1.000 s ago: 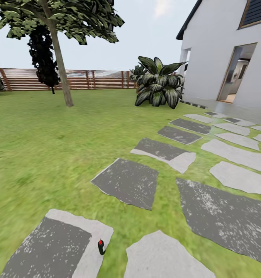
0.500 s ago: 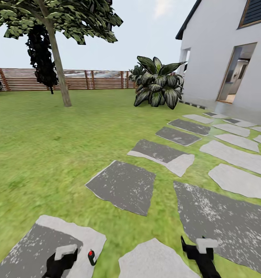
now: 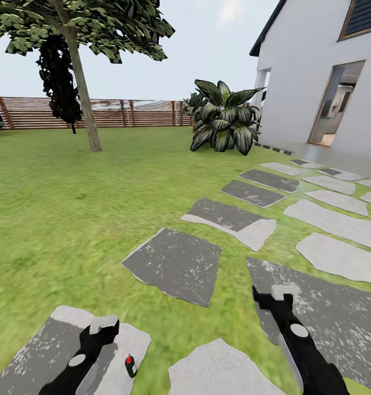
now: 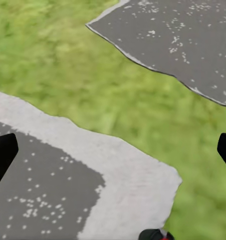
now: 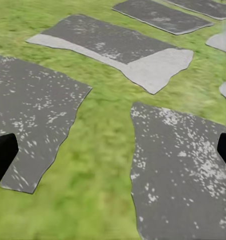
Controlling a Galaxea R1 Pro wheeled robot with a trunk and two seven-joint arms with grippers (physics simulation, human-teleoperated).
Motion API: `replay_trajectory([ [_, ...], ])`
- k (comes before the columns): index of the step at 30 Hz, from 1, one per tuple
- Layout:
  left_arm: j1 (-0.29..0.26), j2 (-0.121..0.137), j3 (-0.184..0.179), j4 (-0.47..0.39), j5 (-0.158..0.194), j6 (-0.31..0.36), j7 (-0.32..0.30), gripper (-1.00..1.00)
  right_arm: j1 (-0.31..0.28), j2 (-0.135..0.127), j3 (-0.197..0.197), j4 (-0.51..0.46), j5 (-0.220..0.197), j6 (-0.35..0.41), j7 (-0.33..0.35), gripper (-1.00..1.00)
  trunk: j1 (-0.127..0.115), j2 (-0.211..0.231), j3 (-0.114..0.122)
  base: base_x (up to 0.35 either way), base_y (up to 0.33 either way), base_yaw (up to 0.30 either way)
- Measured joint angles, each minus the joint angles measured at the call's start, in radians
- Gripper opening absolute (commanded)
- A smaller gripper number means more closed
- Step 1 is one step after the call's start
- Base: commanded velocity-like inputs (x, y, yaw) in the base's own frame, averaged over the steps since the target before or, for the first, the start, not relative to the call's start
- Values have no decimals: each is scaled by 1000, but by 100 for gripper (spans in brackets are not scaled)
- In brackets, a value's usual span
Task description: Pick up the pesticide atomizer in the garden and spray insectifuge to fully cover both potted plants in the garden.
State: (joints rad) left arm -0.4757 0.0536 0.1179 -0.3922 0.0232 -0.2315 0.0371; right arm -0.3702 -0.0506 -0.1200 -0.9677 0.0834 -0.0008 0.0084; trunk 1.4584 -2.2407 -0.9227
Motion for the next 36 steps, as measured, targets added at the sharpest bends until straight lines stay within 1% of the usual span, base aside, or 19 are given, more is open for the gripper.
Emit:
replay_trajectory([
  [5,7,0,-1,2,0,-7,-1,100,-3,-30,0,-9,0,4,0,100,0,0,0,0,-75,0],
  [8,8,0,-2,2,-1,-7,-1,100,-4,-36,1,-9,0,3,0,100,0,0,0,0,-222,0],
  [14,8,1,-2,2,-1,-8,0,100,-4,-38,3,-6,1,1,0,100,0,0,0,-15,-261,36],
  [22,9,2,0,1,0,-8,0,100,-4,-38,3,-4,1,1,0,100,0,0,0,-82,-248,234],
  [27,9,5,1,0,0,-9,0,100,-4,-37,3,-3,1,1,-1,100,0,0,0,-12,-57,211],
  [34,8,10,1,-1,0,-11,-2,100,-4,-37,3,-5,1,1,-1,100,0,0,0,-1,-7,35],
  [36,9,8,-1,-1,0,-11,-3,100,-4,-37,3,-5,0,1,-1,100,8,-14,-6,0,-1,5],
])
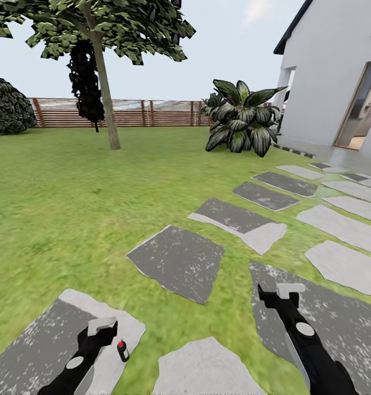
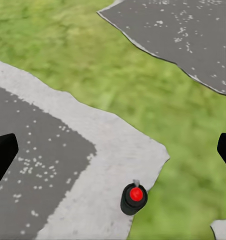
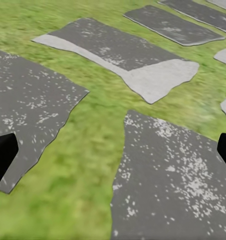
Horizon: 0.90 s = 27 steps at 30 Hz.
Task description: Pick up the pesticide atomizer in the garden and spray insectifuge to fully cover both potted plants in the garden.
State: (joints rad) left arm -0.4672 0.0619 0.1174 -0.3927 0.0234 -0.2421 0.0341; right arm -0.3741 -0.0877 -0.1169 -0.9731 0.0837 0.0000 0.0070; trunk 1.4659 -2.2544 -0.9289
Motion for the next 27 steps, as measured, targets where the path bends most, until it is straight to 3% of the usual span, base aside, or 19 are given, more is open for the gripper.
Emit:
replay_trajectory([
  [7,0,-4,-2,2,0,-3,-1,100,0,0,0,-1,0,0,1,100,27,-49,-22,0,0,1],
  [11,0,-6,0,28,0,-78,-1,100,0,0,0,-3,-1,0,1,100,42,-77,-34,0,0,0],
  [15,0,-6,4,54,0,-106,-2,100,0,0,1,-4,-2,0,1,100,58,-105,-47,0,0,0],
  [27,0,-5,3,62,0,-115,-9,100,0,0,-1,-7,-2,0,1,100,104,-189,-99,0,0,0],
])
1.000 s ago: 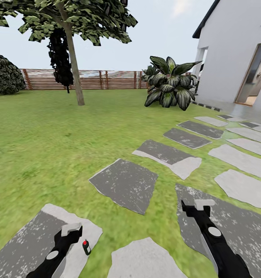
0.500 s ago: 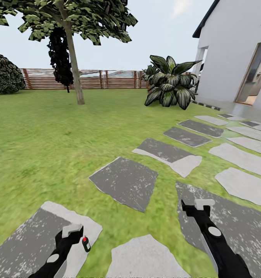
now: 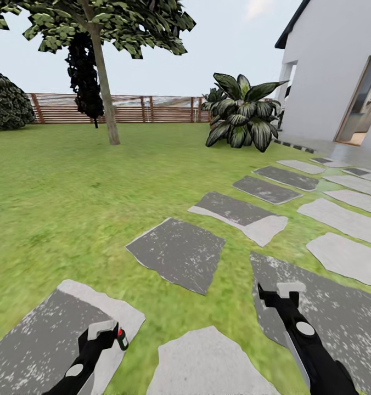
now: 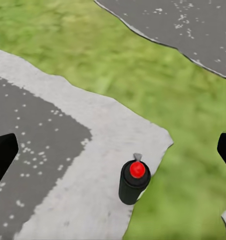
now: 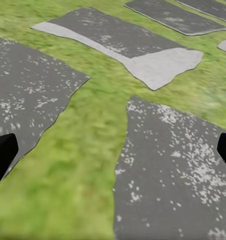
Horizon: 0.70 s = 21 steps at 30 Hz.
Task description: Pick up the pesticide atomizer in the garden and spray insectifuge to fully cover both potted plants in the garden.
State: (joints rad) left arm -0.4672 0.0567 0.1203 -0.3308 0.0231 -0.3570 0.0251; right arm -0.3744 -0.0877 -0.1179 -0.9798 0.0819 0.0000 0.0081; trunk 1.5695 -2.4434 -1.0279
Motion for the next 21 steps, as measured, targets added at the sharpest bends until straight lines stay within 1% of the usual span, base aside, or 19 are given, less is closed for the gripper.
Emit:
replay_trajectory([
  [8,0,-1,-4,0,-1,-2,-2,100,0,0,-1,0,0,0,-1,100,31,-56,-38,0,0,0],
  [21,0,-2,-6,0,-1,-3,-3,100,0,0,-1,-2,0,0,-1,100,37,-59,-108,0,0,0],
])
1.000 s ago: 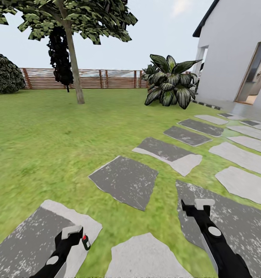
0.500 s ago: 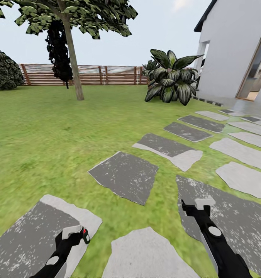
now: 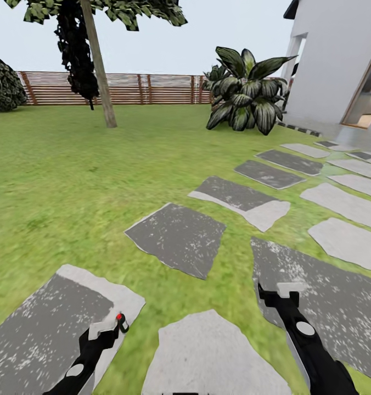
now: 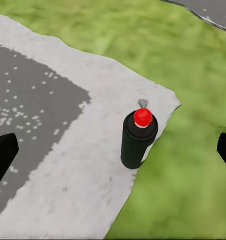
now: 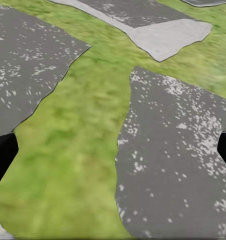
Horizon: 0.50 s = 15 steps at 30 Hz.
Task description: Pick up the pesticide atomizer in the garden and spray insectifuge to fully cover both potted plants in the garden.
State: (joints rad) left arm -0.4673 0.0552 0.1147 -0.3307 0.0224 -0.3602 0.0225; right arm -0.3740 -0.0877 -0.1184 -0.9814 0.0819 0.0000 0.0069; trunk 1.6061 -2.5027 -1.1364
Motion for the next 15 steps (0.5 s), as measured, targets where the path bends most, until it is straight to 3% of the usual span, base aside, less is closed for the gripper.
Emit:
replay_trajectory([
  [15,0,0,0,0,0,0,0,100,-1,0,0,0,0,0,0,100,7,-4,-82,0,0,0],
])
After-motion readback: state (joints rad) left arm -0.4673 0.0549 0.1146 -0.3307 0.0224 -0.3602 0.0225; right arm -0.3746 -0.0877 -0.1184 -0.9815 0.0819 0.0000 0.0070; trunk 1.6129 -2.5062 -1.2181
